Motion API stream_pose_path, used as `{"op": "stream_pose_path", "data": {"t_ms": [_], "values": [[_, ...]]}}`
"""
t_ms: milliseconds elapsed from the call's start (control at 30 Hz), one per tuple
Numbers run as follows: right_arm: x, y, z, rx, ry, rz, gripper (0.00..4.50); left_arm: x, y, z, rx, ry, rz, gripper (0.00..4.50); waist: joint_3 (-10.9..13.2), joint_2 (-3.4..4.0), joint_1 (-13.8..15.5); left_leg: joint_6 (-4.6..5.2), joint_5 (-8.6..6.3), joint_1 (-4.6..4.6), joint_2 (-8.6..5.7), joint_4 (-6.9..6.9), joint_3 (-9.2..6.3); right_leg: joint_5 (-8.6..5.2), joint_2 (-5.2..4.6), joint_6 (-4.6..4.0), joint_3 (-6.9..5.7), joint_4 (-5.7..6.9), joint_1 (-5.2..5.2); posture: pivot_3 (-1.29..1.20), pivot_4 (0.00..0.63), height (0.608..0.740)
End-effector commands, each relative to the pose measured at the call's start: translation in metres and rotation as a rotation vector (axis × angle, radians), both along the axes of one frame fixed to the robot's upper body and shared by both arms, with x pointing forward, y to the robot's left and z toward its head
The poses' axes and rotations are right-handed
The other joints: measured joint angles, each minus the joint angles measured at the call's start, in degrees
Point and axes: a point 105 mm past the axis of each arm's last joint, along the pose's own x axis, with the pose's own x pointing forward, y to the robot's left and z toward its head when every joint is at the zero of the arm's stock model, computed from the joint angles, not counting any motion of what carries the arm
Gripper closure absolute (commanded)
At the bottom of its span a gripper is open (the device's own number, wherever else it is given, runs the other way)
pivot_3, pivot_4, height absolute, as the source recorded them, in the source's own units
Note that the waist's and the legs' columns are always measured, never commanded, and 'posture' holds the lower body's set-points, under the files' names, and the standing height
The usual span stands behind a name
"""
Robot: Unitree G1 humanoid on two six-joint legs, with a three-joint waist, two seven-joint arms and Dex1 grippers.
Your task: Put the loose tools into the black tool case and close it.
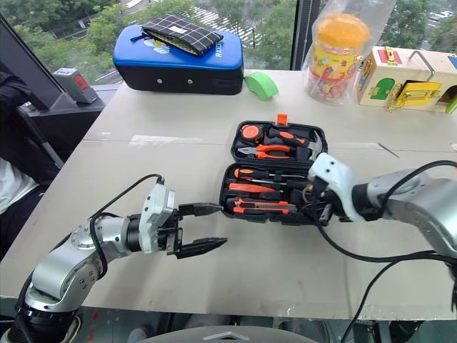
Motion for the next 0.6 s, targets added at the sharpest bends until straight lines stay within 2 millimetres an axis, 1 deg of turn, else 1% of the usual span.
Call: {"op": "stream_pose_path", "data": {"t_ms": [33,100,167,400,533,567,600], "values": [[0.0,-0.005,-0.009,-0.073,-0.006,-0.015,4.48,-0.004,-0.004,0.009,-0.004,-0.068,-0.027,0.51,0.0,-0.01,0.6,0.0,0.0,-0.12,-0.02,0.03,-0.02,0.0,-0.03,0.0,-0.03,-0.02,-0.07,0.0,0.15,0.74],[0.002,-0.016,-0.016,-0.109,0.007,-0.053,4.48,-0.001,-0.004,0.011,-0.014,-0.079,-0.001,0.51,-0.1,-0.13,0.7,-0.02,0.01,-0.29,-0.09,0.08,-0.1,0.02,-0.1,0.01,-0.1,-0.08,-0.17,0.0,0.15,0.74],[0.002,-0.021,-0.016,-0.121,0.012,-0.054,4.48,-0.001,-0.005,0.011,-0.015,-0.08,0.004,0.51,-0.1,-0.12,0.5,-0.02,0.01,-0.33,-0.1,0.06,-0.11,0.03,-0.12,0.0,-0.12,-0.18,-0.17,0.0,0.15,0.74],[0.004,-0.029,-0.015,-0.133,0.02,-0.054,4.48,-0.002,-0.008,0.012,-0.02,-0.084,0.013,0.51,-0.1,-0.08,0.2,-0.01,0.01,-0.29,-0.05,-0.12,-0.07,0.03,-0.06,-0.01,-0.1,-0.2,-0.18,0.0,0.15,0.74],[-0.003,-0.027,-0.021,-0.14,0.064,-0.011,4.48,0.0,-0.009,0.013,-0.024,-0.084,0.025,0.51,-0.1,-0.08,0.4,-0.01,0.01,-0.31,-0.05,-0.15,-0.09,0.03,-0.06,0.0,-0.14,-0.28,-0.18,0.0,0.15,0.74],[-0.004,-0.026,-0.023,-0.135,0.074,-0.006,4.22,0.0,-0.009,0.013,-0.024,-0.085,0.028,0.51,-0.1,-0.08,0.4,-0.01,0.01,-0.3,-0.05,-0.14,-0.09,0.03,-0.06,0.0,-0.15,-0.3,-0.17,0.0,0.15,0.74],[-0.005,-0.026,-0.024,-0.133,0.082,-0.001,4.05,0.001,-0.009,0.013,-0.024,-0.086,0.031,0.51,-0.1,-0.08,0.3,-0.01,0.01,-0.3,-0.05,-0.14,-0.09,0.03,-0.06,0.0,-0.15,-0.32,-0.17,0.0,0.15,0.74]]}}
